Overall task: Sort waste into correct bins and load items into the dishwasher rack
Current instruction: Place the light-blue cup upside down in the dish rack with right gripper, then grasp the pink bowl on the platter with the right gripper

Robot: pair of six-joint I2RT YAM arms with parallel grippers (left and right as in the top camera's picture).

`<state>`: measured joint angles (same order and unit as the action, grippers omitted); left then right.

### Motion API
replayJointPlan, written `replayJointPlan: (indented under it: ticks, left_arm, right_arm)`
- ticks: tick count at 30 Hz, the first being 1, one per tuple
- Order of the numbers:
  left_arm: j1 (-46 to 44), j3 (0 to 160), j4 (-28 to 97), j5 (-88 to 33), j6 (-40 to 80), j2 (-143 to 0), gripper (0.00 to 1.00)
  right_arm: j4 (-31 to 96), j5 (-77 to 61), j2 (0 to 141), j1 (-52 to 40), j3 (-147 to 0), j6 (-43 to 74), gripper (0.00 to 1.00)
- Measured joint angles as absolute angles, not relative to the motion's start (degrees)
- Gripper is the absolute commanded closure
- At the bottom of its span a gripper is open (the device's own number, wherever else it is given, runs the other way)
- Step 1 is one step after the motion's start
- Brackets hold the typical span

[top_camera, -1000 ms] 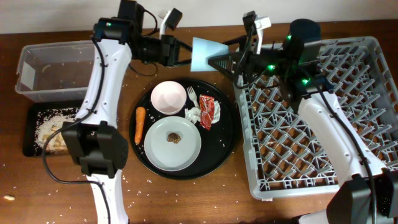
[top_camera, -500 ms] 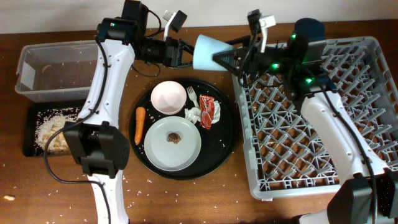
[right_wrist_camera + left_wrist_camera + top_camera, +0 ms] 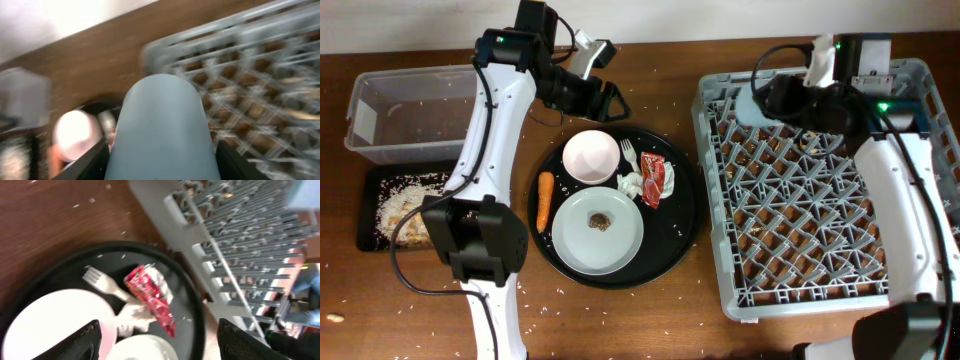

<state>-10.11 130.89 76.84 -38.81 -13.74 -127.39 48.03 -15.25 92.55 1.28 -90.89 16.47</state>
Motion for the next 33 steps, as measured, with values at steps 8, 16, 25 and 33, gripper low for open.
replayJointPlan:
  ticks: [8,16,25,33]
  left_arm:
    - [-10.11,130.89,77.08,-31.00,-13.74,-127.39,0.26]
    - [-10.11,130.89,77.21,-29.43,-13.74,-127.39,0.25]
    - [-10.11,130.89,78.02,-27.97,-13.74,-127.39,0.25]
    - [-8.45,136.59,83.50,-24.67,-10.17,-127.37,0.31]
  right_arm:
    - [54.52,4.32,96.75,-3.55,-92.07,15.88,0.50]
    - [54.41,2.87,106.48,-3.55,-92.09,16.23,0.11]
    - [54.57,-2.66,107.55,-3.55,-98.52,15.55,0.10]
    - [64.77,-8.08,105.93,-7.46,-112.07,11.77,0.21]
